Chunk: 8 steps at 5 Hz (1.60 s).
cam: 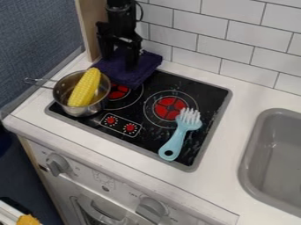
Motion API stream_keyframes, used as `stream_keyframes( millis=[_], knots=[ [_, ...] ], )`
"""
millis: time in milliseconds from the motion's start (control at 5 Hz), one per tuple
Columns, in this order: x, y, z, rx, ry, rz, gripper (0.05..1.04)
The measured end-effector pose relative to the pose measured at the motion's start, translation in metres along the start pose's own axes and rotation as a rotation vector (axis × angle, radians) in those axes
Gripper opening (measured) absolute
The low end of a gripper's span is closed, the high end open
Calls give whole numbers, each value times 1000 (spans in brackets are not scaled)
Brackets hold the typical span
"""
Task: Moved the purple cloth on the upper right side of the burner
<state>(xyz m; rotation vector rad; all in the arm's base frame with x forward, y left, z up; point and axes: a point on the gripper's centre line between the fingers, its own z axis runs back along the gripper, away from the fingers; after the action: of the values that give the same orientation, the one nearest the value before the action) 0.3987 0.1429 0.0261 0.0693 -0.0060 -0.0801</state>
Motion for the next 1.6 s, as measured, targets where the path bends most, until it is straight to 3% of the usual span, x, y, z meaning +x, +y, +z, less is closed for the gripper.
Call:
stream_keyframes(
  millis=[400, 600, 1200, 1600],
  knots=[
    [-4, -8, -10, 9, 2, 23, 1001],
    [-4, -27, -10, -36, -17, 23, 999],
    [13, -143, 0, -99, 13, -95, 1001],
    [21, -182, 2, -106, 23, -34, 1000]
  ],
)
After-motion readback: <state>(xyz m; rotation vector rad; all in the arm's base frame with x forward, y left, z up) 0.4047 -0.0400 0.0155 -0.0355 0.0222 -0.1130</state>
